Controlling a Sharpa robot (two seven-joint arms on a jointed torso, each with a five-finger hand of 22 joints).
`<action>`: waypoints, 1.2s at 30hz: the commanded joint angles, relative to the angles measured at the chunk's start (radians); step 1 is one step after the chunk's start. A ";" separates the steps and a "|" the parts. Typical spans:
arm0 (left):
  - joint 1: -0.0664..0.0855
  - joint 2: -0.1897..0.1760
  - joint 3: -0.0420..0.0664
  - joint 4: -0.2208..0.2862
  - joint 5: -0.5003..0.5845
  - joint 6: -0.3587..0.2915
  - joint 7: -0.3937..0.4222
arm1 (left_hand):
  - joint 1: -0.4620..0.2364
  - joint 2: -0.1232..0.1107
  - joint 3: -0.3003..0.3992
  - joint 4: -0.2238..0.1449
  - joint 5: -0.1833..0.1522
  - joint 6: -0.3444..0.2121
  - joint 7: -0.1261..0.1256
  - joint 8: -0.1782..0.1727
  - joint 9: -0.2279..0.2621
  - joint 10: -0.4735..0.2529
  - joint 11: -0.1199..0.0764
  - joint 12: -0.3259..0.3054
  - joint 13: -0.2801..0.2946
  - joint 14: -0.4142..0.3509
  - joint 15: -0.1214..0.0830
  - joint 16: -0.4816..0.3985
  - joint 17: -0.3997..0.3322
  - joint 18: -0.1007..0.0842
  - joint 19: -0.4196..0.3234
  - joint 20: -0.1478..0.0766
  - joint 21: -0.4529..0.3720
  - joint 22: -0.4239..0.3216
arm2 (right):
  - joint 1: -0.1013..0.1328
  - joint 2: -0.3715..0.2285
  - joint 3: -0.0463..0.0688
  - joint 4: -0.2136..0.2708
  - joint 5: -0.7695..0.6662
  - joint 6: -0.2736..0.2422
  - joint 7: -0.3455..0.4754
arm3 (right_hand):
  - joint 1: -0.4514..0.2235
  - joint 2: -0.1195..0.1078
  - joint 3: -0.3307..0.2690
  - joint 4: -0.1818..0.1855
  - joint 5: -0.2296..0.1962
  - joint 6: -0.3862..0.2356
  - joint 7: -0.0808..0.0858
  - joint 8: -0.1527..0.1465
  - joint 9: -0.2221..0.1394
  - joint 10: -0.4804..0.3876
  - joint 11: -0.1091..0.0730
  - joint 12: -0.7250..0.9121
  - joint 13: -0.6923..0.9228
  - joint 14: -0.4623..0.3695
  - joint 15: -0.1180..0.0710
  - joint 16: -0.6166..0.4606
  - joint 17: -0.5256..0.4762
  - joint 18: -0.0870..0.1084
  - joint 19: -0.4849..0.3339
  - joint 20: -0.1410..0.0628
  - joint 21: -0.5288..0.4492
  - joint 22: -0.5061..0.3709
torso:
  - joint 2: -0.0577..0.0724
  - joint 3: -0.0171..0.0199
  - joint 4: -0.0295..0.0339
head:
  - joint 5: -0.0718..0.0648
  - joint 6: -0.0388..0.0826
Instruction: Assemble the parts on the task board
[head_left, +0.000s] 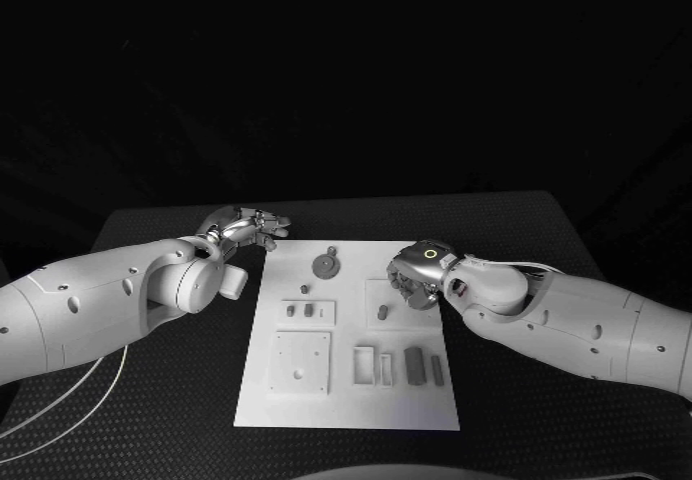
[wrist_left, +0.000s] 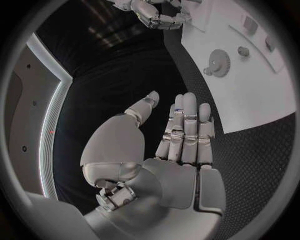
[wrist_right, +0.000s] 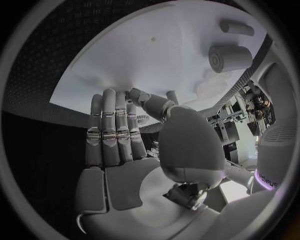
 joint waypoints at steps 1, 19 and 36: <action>0.001 0.003 0.001 -0.001 0.001 0.010 0.007 | -0.002 0.006 -0.004 -0.004 0.002 -0.004 0.001 0.005 -0.002 0.000 0.007 0.002 0.001 0.009 0.000 -0.004 0.001 0.002 0.007 -0.041 -0.005 -0.001 | 0.003 -0.005 0.005 0.005 0.016 0.011 0.018 | 0.000 -0.010 0.006 0.001 -0.005 0.009 0.001 0.003 0.002 0.003 0.000 0.004 0.001 0.009 0.000 0.001 0.002 0.006 0.008 -0.001 0.004 0.002 | 0.000 0.0002 0.0002 | 0.000 0.001; 0.001 0.003 0.001 -0.014 0.001 0.010 0.006 | -0.013 0.004 -0.009 0.000 0.002 -0.006 0.001 0.006 -0.004 -0.001 0.008 0.001 0.002 0.009 0.001 -0.007 0.003 0.002 0.007 -0.041 -0.007 0.000 | 0.038 -0.058 0.059 0.110 0.152 0.057 0.049 | -0.004 -0.008 0.007 0.002 -0.005 0.008 0.001 0.001 0.004 0.001 0.001 0.003 0.005 0.009 0.000 -0.001 0.006 0.006 0.008 0.000 0.003 0.002 | 0.000 -0.0007 -0.0006 | 0.010 0.001; 0.001 0.030 0.001 -0.062 0.001 0.007 0.005 | -0.013 0.004 -0.010 0.000 0.002 -0.006 0.001 0.007 -0.004 -0.002 0.008 0.001 0.002 0.009 0.001 -0.008 0.003 0.002 0.007 -0.041 -0.009 0.000 | 0.032 0.033 0.067 0.174 0.213 0.043 0.079 | -0.007 0.003 0.001 -0.004 -0.004 0.004 0.003 -0.003 0.007 -0.004 0.003 -0.001 0.013 0.008 0.001 -0.008 0.015 0.006 0.005 0.000 0.003 0.003 | -0.003 -0.0041 0.0002 | 0.099 -0.005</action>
